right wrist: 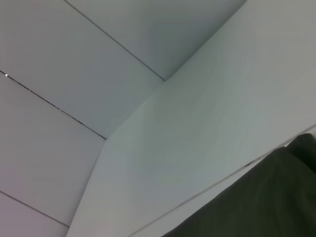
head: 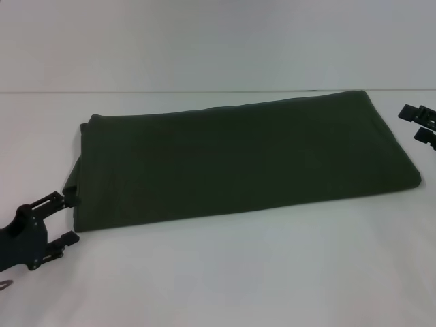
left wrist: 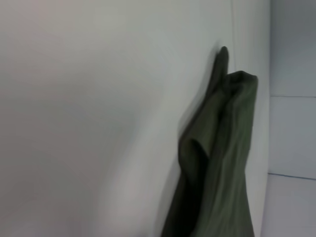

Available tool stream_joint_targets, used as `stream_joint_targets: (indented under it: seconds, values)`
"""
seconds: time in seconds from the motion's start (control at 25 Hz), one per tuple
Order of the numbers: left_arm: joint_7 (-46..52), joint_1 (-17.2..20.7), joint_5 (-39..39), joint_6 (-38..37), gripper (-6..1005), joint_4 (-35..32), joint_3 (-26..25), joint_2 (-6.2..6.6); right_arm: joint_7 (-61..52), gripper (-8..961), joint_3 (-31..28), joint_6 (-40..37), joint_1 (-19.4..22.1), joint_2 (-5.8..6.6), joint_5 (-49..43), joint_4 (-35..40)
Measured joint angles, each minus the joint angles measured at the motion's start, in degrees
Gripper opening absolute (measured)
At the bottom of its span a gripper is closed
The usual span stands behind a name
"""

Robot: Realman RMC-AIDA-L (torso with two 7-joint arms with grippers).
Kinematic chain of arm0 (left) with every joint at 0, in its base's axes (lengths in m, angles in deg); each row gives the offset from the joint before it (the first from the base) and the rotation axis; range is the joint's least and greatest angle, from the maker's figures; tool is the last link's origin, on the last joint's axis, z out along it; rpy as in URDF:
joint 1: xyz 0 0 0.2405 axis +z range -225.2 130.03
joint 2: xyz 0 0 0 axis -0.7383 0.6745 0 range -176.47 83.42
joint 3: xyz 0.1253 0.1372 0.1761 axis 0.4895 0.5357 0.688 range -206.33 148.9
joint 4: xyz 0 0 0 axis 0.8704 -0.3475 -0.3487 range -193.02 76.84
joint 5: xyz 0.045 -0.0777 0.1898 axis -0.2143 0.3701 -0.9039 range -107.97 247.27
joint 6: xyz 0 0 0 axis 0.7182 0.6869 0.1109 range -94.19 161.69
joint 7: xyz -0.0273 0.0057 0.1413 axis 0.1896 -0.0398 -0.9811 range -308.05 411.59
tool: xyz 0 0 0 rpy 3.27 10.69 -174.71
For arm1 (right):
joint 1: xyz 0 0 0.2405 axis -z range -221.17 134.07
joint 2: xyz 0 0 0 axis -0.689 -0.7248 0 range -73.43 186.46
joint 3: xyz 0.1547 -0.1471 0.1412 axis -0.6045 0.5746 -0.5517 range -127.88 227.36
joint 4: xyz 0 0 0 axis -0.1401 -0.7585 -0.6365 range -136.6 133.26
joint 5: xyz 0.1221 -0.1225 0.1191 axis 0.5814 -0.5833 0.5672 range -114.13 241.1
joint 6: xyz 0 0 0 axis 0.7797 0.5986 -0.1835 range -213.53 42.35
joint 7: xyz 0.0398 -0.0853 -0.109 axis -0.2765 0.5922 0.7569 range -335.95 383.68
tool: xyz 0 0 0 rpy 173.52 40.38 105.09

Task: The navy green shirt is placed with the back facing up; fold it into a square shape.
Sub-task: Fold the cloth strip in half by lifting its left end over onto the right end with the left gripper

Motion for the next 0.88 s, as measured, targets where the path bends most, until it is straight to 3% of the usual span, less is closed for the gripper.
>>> stream_joint_targets:
  seconds: [0.88]
  values:
    - [0.5, -1.8, -1.2, 3.5, 813, 2.0, 0.0, -0.06, 0.0, 918, -1.0, -0.1, 0.0, 0.01, 0.5, -0.2]
